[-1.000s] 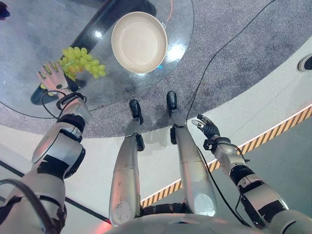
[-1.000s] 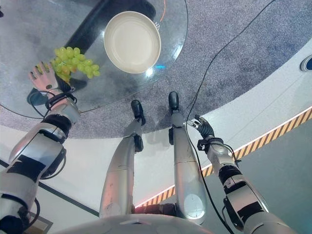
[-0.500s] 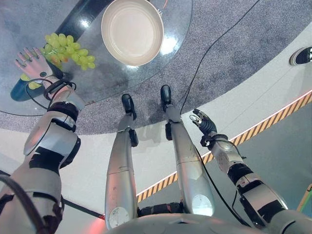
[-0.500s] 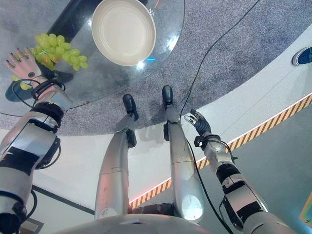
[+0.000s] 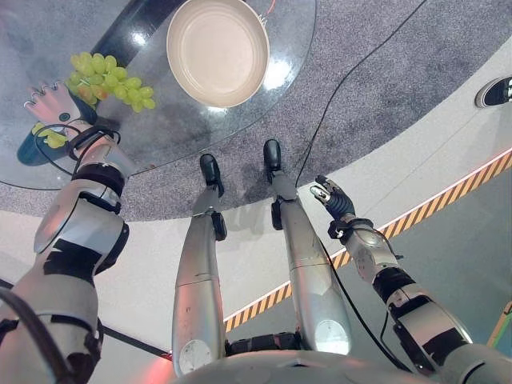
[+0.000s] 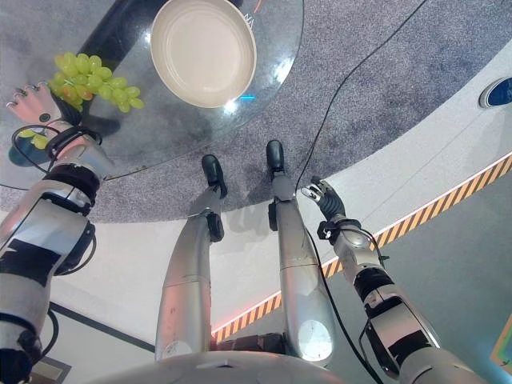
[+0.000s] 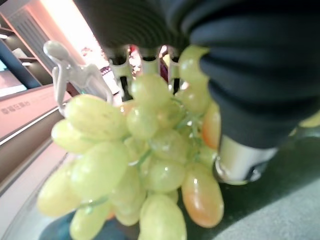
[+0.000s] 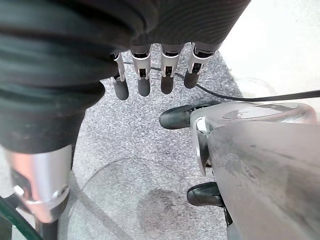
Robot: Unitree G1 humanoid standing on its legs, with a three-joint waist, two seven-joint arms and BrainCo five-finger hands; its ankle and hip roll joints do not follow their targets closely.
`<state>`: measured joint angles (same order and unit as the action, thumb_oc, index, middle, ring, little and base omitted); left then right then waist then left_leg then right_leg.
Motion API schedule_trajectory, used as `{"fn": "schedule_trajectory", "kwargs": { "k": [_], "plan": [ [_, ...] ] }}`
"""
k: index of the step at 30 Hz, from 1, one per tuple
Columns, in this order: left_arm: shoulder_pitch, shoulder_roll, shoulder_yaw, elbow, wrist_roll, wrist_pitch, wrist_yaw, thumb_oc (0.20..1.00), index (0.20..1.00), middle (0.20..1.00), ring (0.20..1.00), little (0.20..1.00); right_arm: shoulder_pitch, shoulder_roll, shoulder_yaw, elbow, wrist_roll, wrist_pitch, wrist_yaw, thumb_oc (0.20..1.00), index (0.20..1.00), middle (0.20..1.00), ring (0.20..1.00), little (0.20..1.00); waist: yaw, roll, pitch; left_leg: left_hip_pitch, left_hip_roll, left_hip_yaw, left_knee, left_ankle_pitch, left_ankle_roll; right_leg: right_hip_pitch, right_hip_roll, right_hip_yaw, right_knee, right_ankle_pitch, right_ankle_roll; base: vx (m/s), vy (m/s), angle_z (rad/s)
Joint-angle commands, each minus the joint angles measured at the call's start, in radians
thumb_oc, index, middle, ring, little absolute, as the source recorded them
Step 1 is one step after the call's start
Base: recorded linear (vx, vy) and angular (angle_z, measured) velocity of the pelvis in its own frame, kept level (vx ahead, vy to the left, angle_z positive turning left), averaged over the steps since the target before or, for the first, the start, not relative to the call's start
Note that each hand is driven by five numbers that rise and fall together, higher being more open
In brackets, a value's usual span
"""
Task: Pick up fruits into the plate
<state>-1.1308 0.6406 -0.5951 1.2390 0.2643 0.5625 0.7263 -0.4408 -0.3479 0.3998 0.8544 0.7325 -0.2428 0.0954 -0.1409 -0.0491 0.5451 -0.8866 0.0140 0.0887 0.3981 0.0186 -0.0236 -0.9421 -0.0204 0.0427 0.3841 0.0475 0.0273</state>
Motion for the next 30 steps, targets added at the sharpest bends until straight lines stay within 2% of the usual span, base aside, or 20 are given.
{"fn": "schedule_trajectory", "kwargs": {
  "k": [1,6,15,25,30],
  "plan": [
    [0.042,0.040,0.022,0.009,0.000,0.004,0.002,0.200,0.200,0.200,0.200,0.200,0.077,-0.009,0.021,-0.052,0.009,-0.017,0.009,1.000,1.000,1.000,1.000,1.000,0.020,0.013,-0.025,0.089,-0.085,-0.101,-0.061,-0.041,0.015,0.043,0.100,-0.023,0.054,-0.061,0.011,0.00,0.000,0.00],
    [0.056,0.039,0.023,-0.002,-0.005,-0.021,-0.001,0.200,0.200,0.200,0.200,0.200,0.084,-0.011,0.016,-0.053,0.000,-0.014,0.019,1.000,1.000,1.000,1.000,1.000,0.021,0.019,-0.025,0.140,-0.084,-0.101,-0.088,-0.039,0.020,0.087,0.097,-0.021,0.041,-0.064,0.012,0.00,0.000,0.00],
    [0.097,0.056,0.038,-0.063,0.020,-0.081,-0.010,0.200,0.200,0.200,0.200,0.200,0.102,-0.013,-0.001,-0.056,-0.017,-0.018,0.024,1.000,1.000,1.000,1.000,1.000,0.036,0.050,-0.025,0.265,-0.081,-0.105,-0.142,-0.033,0.025,0.194,0.074,-0.025,0.014,-0.076,0.017,0.00,0.000,0.00],
    [0.201,0.091,0.076,-0.187,0.066,-0.139,-0.039,0.200,0.200,0.200,0.200,0.200,0.130,-0.020,-0.050,-0.071,-0.031,0.000,0.040,1.000,1.000,1.000,1.000,1.000,0.047,0.092,-0.025,0.459,-0.061,-0.103,-0.246,-0.015,0.010,0.384,0.037,-0.049,-0.050,-0.091,0.022,0.03,0.007,0.04],
    [0.220,0.089,0.078,-0.205,0.071,-0.148,-0.051,0.200,0.200,0.200,0.200,0.200,0.132,-0.024,-0.055,-0.073,-0.037,0.015,0.035,1.000,1.000,1.000,1.000,1.000,0.045,0.098,-0.025,0.496,-0.060,-0.097,-0.254,-0.019,0.009,0.420,0.027,-0.053,-0.058,-0.096,0.020,0.02,0.015,0.04]
  ]
}}
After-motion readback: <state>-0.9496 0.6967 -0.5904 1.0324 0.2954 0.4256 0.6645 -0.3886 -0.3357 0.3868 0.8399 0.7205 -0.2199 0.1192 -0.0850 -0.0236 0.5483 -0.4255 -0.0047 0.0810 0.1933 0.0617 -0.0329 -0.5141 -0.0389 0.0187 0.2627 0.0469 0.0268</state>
